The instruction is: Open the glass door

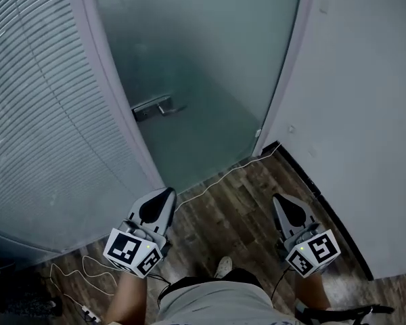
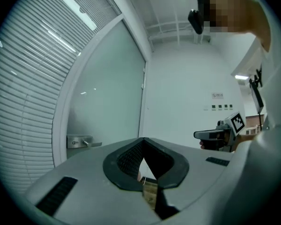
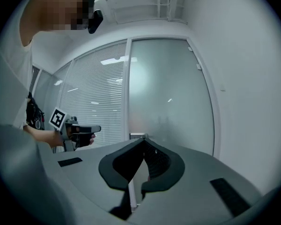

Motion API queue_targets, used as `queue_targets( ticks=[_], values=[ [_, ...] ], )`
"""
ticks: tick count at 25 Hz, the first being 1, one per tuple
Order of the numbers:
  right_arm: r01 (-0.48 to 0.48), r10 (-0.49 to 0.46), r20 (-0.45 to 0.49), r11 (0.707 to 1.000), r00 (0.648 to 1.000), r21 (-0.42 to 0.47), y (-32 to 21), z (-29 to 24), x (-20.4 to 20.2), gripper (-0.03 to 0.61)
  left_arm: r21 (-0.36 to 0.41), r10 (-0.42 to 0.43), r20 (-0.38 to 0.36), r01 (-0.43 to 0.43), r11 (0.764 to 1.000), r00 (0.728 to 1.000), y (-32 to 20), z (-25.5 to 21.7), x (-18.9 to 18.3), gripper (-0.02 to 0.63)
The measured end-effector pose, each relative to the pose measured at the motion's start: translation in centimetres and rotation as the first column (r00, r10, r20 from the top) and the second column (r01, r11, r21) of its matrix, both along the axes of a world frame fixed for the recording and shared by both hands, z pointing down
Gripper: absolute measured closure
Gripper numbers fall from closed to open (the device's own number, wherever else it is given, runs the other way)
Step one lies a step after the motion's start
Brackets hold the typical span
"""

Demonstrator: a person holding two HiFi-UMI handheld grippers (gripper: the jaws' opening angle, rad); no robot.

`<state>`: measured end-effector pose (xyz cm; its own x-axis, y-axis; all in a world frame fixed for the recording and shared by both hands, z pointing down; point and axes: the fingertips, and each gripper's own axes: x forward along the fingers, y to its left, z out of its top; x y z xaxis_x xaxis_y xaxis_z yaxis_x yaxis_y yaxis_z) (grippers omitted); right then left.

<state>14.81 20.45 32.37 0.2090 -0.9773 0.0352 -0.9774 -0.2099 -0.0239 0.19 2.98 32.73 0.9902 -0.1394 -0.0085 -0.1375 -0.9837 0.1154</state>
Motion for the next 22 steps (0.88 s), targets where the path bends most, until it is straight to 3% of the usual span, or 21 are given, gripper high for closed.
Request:
queue_targets(
  ticks=[4,9,22],
  values=[
    [0.062,-0.062,0.017,0.998,0.998,-0.001,-1.8,0.2,4.8,0.577,0.003,-0.073,0.007,0.073,0.997,0.997,-1.0,-0.6,3.3,0.615],
    [0.137,-0.138,0.068,0.990,0.988,0.012,-5.2,1.4,7.7,0.577,0.003,-0.150,0.061,0.150,0.989,0.987,-2.8,0.1,4.5,0.615],
    [0.250,-0.250,0.057,0.968,0.966,0.003,-15.7,1.8,8.7,0.577,0.003,-0.220,0.034,0.220,0.975,0.975,-11.0,0.6,5.4,0.615]
  ],
)
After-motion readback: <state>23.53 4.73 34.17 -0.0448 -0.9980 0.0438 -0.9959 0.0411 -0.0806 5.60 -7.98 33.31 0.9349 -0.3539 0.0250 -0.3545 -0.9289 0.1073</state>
